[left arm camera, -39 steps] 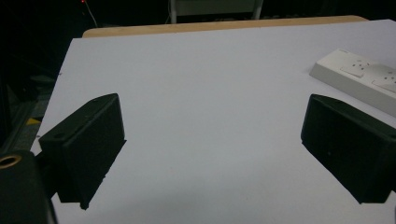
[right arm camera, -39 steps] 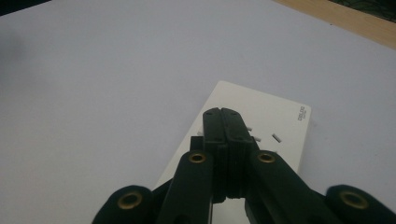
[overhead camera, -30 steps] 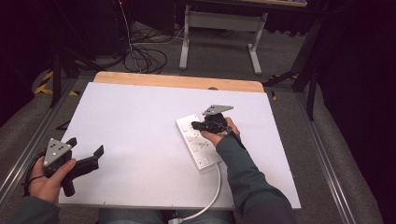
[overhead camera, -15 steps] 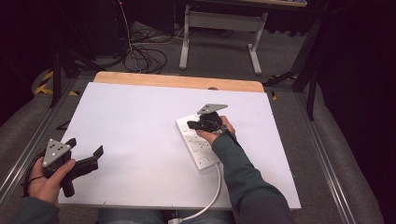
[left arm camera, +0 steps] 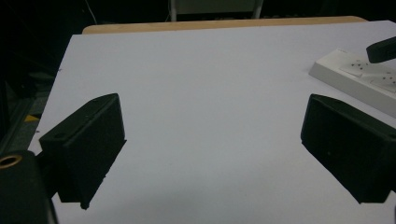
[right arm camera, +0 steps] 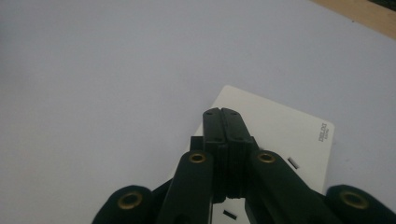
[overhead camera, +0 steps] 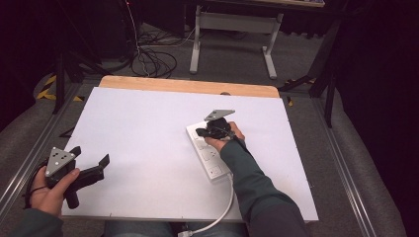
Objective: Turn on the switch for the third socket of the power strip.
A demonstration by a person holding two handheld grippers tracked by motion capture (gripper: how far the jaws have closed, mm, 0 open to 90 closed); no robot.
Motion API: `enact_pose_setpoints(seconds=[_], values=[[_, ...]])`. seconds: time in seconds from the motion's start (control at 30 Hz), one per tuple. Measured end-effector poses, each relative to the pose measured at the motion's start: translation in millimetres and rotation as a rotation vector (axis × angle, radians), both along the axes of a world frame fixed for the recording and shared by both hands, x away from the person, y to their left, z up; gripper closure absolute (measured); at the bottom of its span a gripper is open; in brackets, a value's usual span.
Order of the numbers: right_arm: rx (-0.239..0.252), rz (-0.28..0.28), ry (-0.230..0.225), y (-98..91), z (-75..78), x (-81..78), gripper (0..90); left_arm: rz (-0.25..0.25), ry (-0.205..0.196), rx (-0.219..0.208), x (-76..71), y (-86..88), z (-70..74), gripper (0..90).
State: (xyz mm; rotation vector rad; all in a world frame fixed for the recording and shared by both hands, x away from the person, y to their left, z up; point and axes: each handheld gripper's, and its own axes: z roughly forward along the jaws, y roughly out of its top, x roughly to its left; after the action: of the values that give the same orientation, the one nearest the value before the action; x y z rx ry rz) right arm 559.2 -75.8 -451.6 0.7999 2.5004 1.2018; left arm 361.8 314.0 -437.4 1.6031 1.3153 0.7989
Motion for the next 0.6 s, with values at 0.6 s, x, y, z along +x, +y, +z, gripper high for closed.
enact_pose_setpoints(seconds=[0.6], values=[[-0.077,0.015,-0.017,13.9,-11.2,5.6,90.0,0.001,0.002,0.001,-1.1,0.9,-0.3,7.0]])
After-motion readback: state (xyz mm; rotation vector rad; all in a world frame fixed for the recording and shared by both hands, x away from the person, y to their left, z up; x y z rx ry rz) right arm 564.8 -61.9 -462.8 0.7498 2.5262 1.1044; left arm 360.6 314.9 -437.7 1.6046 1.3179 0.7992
